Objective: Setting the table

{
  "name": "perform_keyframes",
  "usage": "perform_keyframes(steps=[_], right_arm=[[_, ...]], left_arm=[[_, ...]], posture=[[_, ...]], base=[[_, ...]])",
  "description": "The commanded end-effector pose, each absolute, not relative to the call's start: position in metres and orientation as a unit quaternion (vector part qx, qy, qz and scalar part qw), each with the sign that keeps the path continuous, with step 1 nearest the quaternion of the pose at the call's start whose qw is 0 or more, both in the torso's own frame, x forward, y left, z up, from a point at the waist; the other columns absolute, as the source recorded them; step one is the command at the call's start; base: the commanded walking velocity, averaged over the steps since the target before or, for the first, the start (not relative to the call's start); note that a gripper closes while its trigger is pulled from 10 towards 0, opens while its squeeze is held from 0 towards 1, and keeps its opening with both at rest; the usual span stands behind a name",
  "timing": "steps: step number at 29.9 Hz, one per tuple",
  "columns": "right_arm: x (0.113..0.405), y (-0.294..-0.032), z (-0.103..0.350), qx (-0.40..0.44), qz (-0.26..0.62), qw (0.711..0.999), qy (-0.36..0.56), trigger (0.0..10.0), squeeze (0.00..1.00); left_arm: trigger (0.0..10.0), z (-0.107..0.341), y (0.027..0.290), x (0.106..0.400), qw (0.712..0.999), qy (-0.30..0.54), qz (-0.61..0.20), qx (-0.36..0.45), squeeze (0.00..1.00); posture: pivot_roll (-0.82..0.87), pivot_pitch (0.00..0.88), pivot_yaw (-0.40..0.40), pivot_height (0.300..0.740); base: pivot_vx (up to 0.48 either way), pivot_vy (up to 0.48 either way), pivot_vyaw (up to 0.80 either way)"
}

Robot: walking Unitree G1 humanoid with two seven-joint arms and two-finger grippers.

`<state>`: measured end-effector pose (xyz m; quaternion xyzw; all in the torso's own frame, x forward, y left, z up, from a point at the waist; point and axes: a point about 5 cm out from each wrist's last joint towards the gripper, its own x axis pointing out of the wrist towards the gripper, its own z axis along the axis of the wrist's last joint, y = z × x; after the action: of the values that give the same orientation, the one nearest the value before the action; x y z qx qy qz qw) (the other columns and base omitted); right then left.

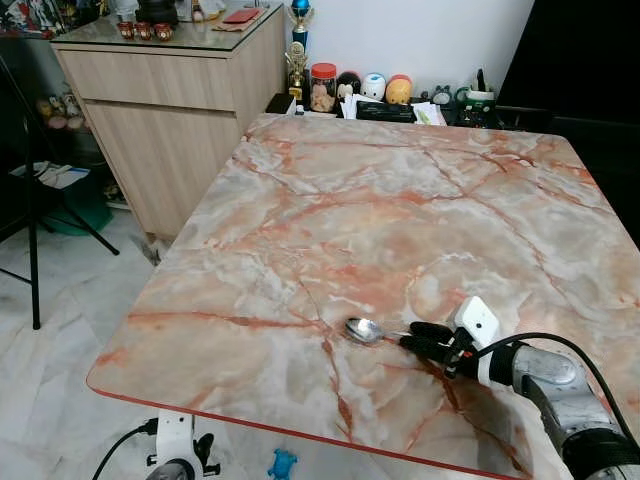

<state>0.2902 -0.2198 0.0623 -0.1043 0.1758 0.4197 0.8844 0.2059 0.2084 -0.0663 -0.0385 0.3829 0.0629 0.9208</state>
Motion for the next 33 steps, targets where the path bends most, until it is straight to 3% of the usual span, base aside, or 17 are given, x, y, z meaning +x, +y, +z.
perform_keyframes(steps=[1, 19, 20, 21, 22, 23, 24, 27, 28, 29, 32, 33], right_arm=[[0.288, -0.219, 0.057, -0.102, 0.423, 0.88, 0.192, 0.0, 0.0], [0.291, -0.212, 0.065, -0.088, 0.428, 0.885, 0.159, 0.0, 0.0], [0.293, -0.21, 0.067, -0.088, 0.42, 0.891, 0.145, 3.5, 0.0], [0.293, -0.21, 0.067, -0.088, 0.42, 0.891, 0.145, 3.5, 0.0], [0.295, -0.207, 0.069, -0.085, 0.405, 0.901, 0.13, 10.0, 0.0], [0.295, -0.207, 0.069, -0.085, 0.405, 0.901, 0.13, 10.0, 0.0], [0.299, -0.203, 0.073, -0.085, 0.346, 0.93, 0.094, 10.0, 0.0], [0.3, -0.201, 0.079, -0.078, 0.282, 0.955, 0.051, 10.0, 0.0], [0.302, -0.203, 0.087, -0.072, 0.217, 0.974, 0.009, 10.0, 0.0], [0.302, -0.203, 0.087, -0.072, 0.217, 0.974, 0.009, 10.0, 0.0], [0.302, -0.213, 0.1, -0.033, 0.046, 0.997, -0.056, 10.0, 0.0], [0.302, -0.213, 0.1, -0.033, 0.046, 0.997, -0.056, 10.0, 0.0]], left_arm=[[10.0, -0.067, 0.207, 0.206, 0.92, 0.386, 0.062, -0.04, 0.0], [10.0, -0.067, 0.207, 0.205, 0.919, 0.387, 0.061, -0.038, 0.0], [10.0, -0.067, 0.207, 0.205, 0.919, 0.387, 0.061, -0.037, 0.0], [10.0, -0.067, 0.207, 0.205, 0.919, 0.387, 0.061, -0.037, 0.0], [10.0, -0.067, 0.208, 0.205, 0.92, 0.386, 0.062, -0.035, 0.0], [10.0, -0.067, 0.208, 0.205, 0.92, 0.386, 0.062, -0.035, 0.0], [10.0, -0.067, 0.208, 0.205, 0.92, 0.386, 0.062, -0.032, 0.0], [10.0, -0.067, 0.208, 0.205, 0.92, 0.386, 0.06, -0.028, 0.0], [10.0, -0.067, 0.208, 0.204, 0.92, 0.386, 0.059, -0.027, 0.0], [10.0, -0.067, 0.208, 0.204, 0.92, 0.386, 0.059, -0.027, 0.0], [10.0, -0.068, 0.208, 0.202, 0.92, 0.388, 0.055, -0.023, 0.0], [10.0, -0.068, 0.208, 0.202, 0.92, 0.388, 0.055, -0.023, 0.0]], posture=[[0.07, 0.011, -0.009, 0.74], [0.07, 0.012, -0.01, 0.74], [0.07, 0.011, -0.01, 0.74], [0.07, 0.011, -0.01, 0.74], [0.07, 0.012, -0.01, 0.74], [0.07, 0.012, -0.01, 0.74], [0.07, 0.009, -0.011, 0.74], [0.07, 0.006, -0.014, 0.74], [0.07, 0.003, -0.014, 0.74], [0.07, 0.003, -0.014, 0.74], [0.06, 0.001, -0.015, 0.74], [0.06, 0.001, -0.015, 0.74]], base=[[0.0, 0.0, 0.0], [0.0, 0.0, 0.0], [0.0, 0.0, 0.0], [0.0, 0.0, 0.0], [0.0, 0.0, 0.0], [0.0, 0.0, 0.0], [0.0, 0.0, 0.0], [0.0, 0.0, 0.0], [0.0, 0.0, 0.0], [0.0, 0.0, 0.0], [0.0, 0.0, 0.0], [0.0, 0.0, 0.0]])
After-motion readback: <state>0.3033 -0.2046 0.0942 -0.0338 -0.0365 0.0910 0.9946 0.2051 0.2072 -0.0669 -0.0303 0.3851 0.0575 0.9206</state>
